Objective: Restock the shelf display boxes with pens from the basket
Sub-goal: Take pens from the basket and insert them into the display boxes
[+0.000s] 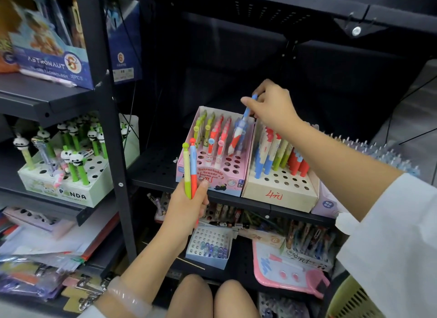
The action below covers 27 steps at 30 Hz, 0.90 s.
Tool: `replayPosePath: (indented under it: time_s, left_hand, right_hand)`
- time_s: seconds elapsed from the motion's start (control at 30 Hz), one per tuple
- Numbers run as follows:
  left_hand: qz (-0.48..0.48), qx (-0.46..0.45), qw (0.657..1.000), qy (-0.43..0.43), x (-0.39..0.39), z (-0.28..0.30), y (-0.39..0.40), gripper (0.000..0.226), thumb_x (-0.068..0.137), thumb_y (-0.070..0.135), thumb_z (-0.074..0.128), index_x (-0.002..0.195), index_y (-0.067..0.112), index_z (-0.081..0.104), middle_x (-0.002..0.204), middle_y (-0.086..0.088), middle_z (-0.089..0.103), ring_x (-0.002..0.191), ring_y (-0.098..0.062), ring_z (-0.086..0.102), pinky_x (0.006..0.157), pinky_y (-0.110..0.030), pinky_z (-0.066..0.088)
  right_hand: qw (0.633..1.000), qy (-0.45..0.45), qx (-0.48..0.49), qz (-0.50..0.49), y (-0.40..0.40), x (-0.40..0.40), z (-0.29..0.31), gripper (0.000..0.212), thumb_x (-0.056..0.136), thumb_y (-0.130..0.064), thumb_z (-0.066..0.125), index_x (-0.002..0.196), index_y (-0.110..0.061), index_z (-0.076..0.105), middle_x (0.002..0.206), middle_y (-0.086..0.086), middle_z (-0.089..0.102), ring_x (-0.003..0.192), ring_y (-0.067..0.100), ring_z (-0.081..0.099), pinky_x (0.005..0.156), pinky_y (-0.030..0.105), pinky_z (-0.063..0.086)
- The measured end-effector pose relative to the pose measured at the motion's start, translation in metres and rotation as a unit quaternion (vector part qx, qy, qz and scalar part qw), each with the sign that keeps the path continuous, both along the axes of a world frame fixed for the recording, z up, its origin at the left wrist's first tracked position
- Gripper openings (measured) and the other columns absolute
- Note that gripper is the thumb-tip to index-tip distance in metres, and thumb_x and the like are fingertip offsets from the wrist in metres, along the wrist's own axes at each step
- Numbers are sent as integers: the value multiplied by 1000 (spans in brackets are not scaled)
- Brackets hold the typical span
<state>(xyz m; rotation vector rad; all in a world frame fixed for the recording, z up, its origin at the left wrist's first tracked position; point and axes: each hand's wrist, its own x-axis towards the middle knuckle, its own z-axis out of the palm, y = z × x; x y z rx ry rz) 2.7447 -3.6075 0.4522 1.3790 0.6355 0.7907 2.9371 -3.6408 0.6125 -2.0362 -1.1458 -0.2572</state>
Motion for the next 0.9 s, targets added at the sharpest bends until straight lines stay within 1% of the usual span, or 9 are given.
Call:
replayPosePath:
  time_s: [0.1,0.17,0.27,0.43,0.53,0.6,0.7,0.8,0.9]
  left_hand:
    - [-3,-5,1000,-4,0,-2,1,18,93,30,51,83,15,51,54,8,51,41,-1,42,37,-13,33]
    - [-3,-9,1000,-4,0,-2,2,18,93,30,51,82,15,51,54,8,51,40,-2,42,37,-13,33]
    - [-5,-25,1000,-8,1,-4,3,16,93,27,52,82,16,52,55,6,51,41,-3,41,35,-14,33]
    - [-7,-27,1000,5,1,-8,4,16,93,29,53,81,18,52,54,9,53,42,-3,42,35,-16,32]
    - [-1,-31,999,6,1,-9,6,16,93,27,52,81,17,52,55,8,53,42,-3,42,35,-16,33]
    - [2,-35,999,11,2,-10,6,16,93,26,52,81,16,52,55,8,53,41,-2,43,35,-15,33]
    - [1,-35,999,16,2,-10,5,17,93,26,51,80,17,52,52,9,53,41,-1,43,36,-14,33]
    - [2,-31,999,22,1,-11,5,17,93,26,51,80,16,52,52,10,53,41,-2,43,36,-15,34]
    - [5,-33,999,26,1,-11,5,18,94,25,51,79,15,52,51,10,53,41,-2,42,36,-15,33]
  right_hand:
    - [994,-60,-82,-30,5,9,-8,31,86,-32,65,97,-6,52,82,10,61,76,23,60,64,31,45]
    - [987,-81,-131,-41,9,13,-14,31,85,-30,66,98,-6,52,85,10,61,76,24,60,63,31,45]
    - [985,-69,-151,-36,16,15,-13,30,84,-32,68,93,-10,50,83,7,59,74,22,60,61,30,46]
    - [982,-82,-165,-31,22,15,-16,29,84,-34,67,87,-13,47,80,4,58,73,20,58,51,26,37]
    - [958,-108,-266,-25,26,14,-20,27,87,-38,62,87,-13,50,87,8,62,78,22,59,60,29,42]
    - [947,-119,-298,-23,28,14,-19,25,90,-36,58,91,-12,56,94,12,64,81,23,59,64,30,42]
    - [946,-146,-288,-38,25,13,-15,28,92,-33,56,106,-10,61,104,11,62,87,24,58,68,32,46]
    - [960,-166,-225,-16,21,11,-14,25,94,-23,51,114,-13,62,111,9,64,98,25,60,83,37,52]
    - [948,-160,-274,29,19,8,-15,26,95,-16,48,114,-14,66,116,6,64,103,22,60,87,33,49]
